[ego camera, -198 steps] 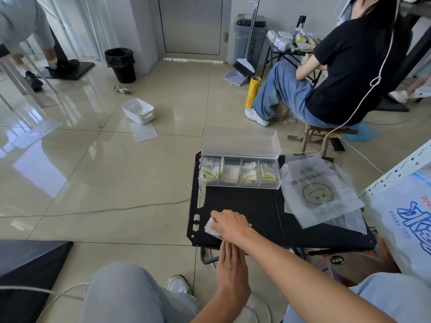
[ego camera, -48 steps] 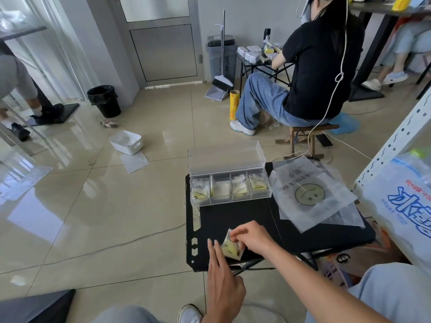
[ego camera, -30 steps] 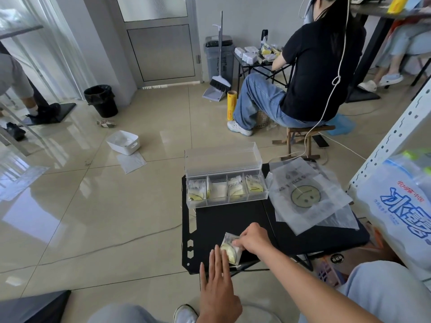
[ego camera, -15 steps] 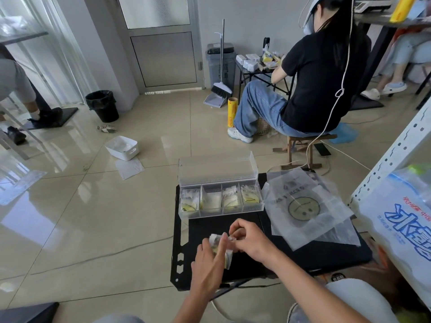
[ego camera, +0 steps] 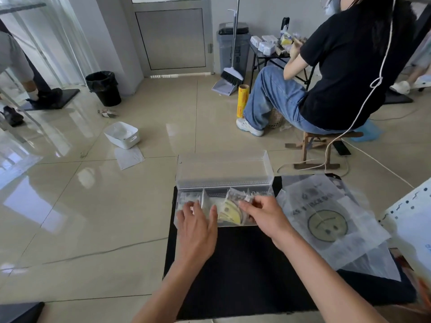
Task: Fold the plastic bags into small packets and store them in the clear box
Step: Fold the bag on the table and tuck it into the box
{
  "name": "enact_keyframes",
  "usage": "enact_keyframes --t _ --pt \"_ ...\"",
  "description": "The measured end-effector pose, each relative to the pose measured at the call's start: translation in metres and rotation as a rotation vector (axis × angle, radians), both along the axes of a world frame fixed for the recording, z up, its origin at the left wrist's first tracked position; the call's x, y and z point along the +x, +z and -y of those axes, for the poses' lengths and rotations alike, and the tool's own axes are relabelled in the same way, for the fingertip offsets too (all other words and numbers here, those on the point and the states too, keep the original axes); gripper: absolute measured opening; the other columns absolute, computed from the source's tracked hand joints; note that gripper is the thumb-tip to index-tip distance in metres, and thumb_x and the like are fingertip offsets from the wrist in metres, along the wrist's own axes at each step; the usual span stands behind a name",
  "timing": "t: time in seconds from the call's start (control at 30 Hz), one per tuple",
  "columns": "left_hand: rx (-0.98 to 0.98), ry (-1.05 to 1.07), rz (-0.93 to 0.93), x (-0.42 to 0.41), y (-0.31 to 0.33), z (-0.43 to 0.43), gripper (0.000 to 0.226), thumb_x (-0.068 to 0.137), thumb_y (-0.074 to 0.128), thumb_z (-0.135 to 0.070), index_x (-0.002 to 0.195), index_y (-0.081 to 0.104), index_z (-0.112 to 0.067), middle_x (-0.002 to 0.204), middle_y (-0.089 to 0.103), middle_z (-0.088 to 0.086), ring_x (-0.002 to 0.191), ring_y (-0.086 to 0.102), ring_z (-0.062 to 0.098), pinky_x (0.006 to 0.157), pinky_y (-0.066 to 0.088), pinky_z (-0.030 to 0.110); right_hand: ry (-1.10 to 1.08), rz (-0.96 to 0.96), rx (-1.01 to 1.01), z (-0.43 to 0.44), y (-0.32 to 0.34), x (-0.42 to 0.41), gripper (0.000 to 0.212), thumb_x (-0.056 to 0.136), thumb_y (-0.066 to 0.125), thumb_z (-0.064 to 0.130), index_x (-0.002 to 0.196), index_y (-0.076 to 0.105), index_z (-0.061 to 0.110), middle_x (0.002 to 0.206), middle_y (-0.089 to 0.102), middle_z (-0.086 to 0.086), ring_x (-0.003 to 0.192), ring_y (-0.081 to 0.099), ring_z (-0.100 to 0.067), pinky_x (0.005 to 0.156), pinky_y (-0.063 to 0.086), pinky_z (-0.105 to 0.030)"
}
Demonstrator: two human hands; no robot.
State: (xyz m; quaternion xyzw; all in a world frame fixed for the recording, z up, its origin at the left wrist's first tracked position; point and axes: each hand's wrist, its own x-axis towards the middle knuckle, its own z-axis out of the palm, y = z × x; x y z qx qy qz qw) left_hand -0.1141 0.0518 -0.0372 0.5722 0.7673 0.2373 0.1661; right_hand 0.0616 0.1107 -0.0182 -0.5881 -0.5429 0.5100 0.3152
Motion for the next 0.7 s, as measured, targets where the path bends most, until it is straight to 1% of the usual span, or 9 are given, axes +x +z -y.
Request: enact_keyframes --t 0.07,0.17,0.27,0.4,0.47,0.53,0.57,0.6,0.7 --pt "-0.091 -0.080 -0.096 0.005 -0.001 -0.004 0.054 0.107 0.025 -0.050 0.141 0.051 -0.016 0.149 0.042 0.002 0.138 0.032 0.028 0.113 0.028 0.040 0.006 0.060 0.031 -0.016 -0.005 -0.001 0.019 0.095 0.074 0.033 0.085 0.077 0.017 0.065 0.070 0.009 0.057 0.061 -0.005 0.061 0.050 -0.025" --pt "-0.138 -0.206 -0.233 0.012 -0.010 -0.005 0.043 0.109 0.023 -0.045 0.133 0.053 -0.025 0.148 0.047 -0.006 0.145 0.024 0.028 0.114 0.028 0.042 0.041 0.063 0.042 -0.033 -0.008 -0.013 0.025 0.095 0.075 0.032 0.082 0.075 0.010 0.052 0.058 0.012 0.053 0.052 -0.009 0.058 0.043 -0.025" --pt "-0.182 -0.251 -0.308 0.011 -0.016 -0.005 0.045 0.106 0.025 -0.046 0.136 0.053 -0.026 0.146 0.051 -0.005 0.148 0.020 0.032 0.115 0.026 0.046 0.094 0.119 0.024 -0.047 -0.009 -0.031 0.034 0.092 0.076 0.036 0.072 0.070 0.009 0.052 0.054 0.010 0.053 0.048 -0.012 0.058 0.039 -0.030" --pt "-0.309 -0.277 -0.275 0.011 -0.015 -0.006 0.049 0.104 0.032 -0.046 0.137 0.052 -0.016 0.149 0.052 0.003 0.159 0.002 0.036 0.125 0.011 0.050 0.233 0.554 0.114 -0.057 -0.019 -0.059 0.050 0.090 0.075 0.041 0.058 0.048 0.014 0.052 0.048 0.001 0.054 0.049 -0.022 0.052 0.032 -0.032" --pt "-0.300 -0.241 -0.242 0.010 -0.010 -0.003 0.043 0.102 0.039 -0.039 0.127 0.059 -0.012 0.143 0.057 0.006 0.159 0.012 0.035 0.126 0.015 0.049 0.229 0.708 0.169 -0.058 -0.023 -0.068 0.050 0.091 0.073 0.038 0.060 0.041 0.016 0.056 0.047 -0.001 0.058 0.053 -0.026 0.048 0.030 -0.030" --pt "-0.173 -0.168 -0.243 0.007 -0.004 -0.001 0.032 0.092 0.049 -0.030 0.107 0.067 -0.010 0.126 0.067 0.011 0.142 0.046 0.039 0.117 0.039 0.050 0.215 0.795 0.209 -0.058 -0.026 -0.073 0.048 0.091 0.072 0.038 0.063 0.040 0.017 0.061 0.047 -0.001 0.063 0.055 -0.028 0.047 0.028 -0.029" --pt "-0.098 -0.149 -0.241 0.005 -0.005 -0.001 0.030 0.086 0.053 -0.027 0.104 0.067 -0.009 0.121 0.068 0.013 0.130 0.057 0.038 0.109 0.048 0.049 0.217 0.821 0.231 -0.057 -0.028 -0.075 0.048 0.091 0.072 0.038 0.063 0.038 0.018 0.062 0.046 -0.001 0.065 0.055 -0.029 0.047 0.027 -0.029" --pt "-0.033 -0.139 -0.244 0.004 -0.009 -0.001 0.034 0.083 0.055 -0.026 0.110 0.066 -0.007 0.125 0.065 0.015 0.127 0.059 0.036 0.107 0.051 0.048 0.232 0.837 0.254 -0.056 -0.031 -0.078 0.049 0.090 0.072 0.037 0.063 0.036 0.018 0.062 0.045 -0.001 0.068 0.054 -0.030 0.049 0.029 -0.031" --pt "-0.069 -0.240 -0.241 0.004 -0.019 -0.003 0.054 0.089 0.049 -0.028 0.136 0.056 -0.004 0.143 0.057 0.013 0.140 0.050 0.030 0.121 0.037 0.047 0.273 0.803 0.244 -0.055 -0.036 -0.083 0.048 0.090 0.073 0.038 0.063 0.038 0.018 0.068 0.049 -0.005 0.078 0.061 -0.034 0.059 0.037 -0.033"
